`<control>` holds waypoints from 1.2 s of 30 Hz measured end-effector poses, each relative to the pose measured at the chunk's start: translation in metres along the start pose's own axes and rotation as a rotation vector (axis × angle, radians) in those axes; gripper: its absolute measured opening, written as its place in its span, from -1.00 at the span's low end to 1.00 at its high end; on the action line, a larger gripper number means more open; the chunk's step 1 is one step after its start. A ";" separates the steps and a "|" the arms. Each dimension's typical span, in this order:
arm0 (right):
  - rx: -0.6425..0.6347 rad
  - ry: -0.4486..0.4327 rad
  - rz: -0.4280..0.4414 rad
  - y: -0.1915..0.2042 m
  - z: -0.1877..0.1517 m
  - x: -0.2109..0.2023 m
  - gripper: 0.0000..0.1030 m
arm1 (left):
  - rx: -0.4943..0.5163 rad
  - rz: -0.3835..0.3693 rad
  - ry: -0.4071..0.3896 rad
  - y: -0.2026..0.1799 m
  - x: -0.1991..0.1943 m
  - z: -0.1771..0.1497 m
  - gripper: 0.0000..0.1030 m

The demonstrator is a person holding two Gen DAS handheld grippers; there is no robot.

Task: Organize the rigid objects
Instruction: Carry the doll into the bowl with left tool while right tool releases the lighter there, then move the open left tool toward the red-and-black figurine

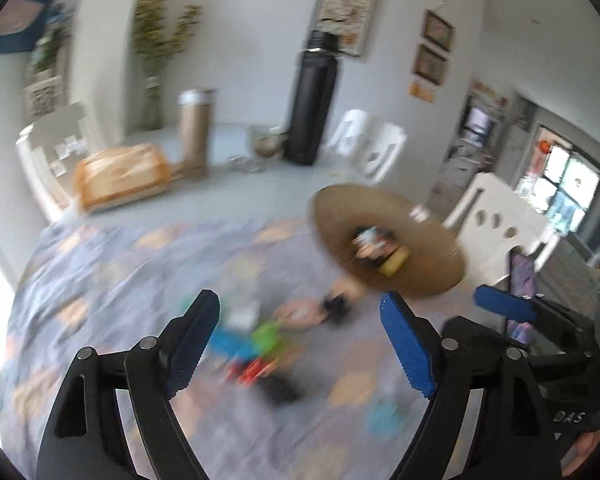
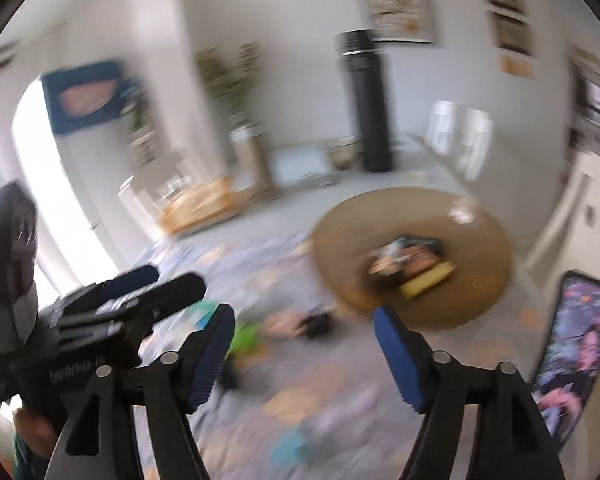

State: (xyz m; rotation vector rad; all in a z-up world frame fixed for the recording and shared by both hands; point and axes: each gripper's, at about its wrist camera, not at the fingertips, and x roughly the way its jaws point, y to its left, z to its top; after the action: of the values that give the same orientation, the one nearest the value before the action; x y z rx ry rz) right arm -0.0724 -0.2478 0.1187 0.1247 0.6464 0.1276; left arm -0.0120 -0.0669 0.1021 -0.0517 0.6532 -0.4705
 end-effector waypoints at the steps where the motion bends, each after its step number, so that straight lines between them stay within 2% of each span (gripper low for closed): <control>1: -0.018 0.012 0.010 0.006 -0.009 0.004 0.49 | -0.013 0.022 0.011 0.009 -0.003 -0.010 0.59; 5: -0.034 0.068 0.082 0.018 -0.046 0.023 0.49 | -0.067 0.094 0.069 0.041 -0.003 -0.048 0.58; 8: -0.062 0.074 0.089 0.022 -0.066 0.036 0.49 | -0.070 0.168 0.097 0.057 0.007 -0.071 0.58; 11: -0.034 0.095 0.100 0.016 -0.076 0.045 0.49 | -0.063 0.193 0.109 0.062 0.013 -0.083 0.58; 15: 0.015 0.101 0.088 0.005 -0.082 0.053 0.51 | -0.060 0.175 0.094 0.062 0.010 -0.085 0.59; 18: 0.039 0.091 0.092 0.000 -0.082 0.052 0.58 | -0.067 0.181 0.124 0.065 0.013 -0.088 0.59; 19: 0.040 0.092 0.094 0.000 -0.082 0.051 0.65 | -0.073 0.180 0.123 0.066 0.012 -0.089 0.59; 23: 0.021 0.089 0.083 0.004 -0.083 0.051 0.68 | -0.075 0.177 0.120 0.066 0.010 -0.091 0.59; 29: -0.008 0.094 0.058 0.009 -0.084 0.052 0.69 | -0.028 0.195 0.120 0.057 0.010 -0.092 0.59; 33: 0.028 0.090 0.052 0.002 -0.084 0.048 0.69 | 0.027 0.245 0.125 0.047 0.013 -0.093 0.59; 36: 0.022 0.143 0.060 0.002 -0.089 0.049 0.69 | 0.064 0.259 0.128 0.041 0.014 -0.094 0.59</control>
State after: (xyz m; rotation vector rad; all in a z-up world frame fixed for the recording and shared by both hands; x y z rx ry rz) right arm -0.0876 -0.2313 0.0195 0.1575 0.7875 0.1886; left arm -0.0417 -0.0270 0.0117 0.1238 0.7580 -0.2458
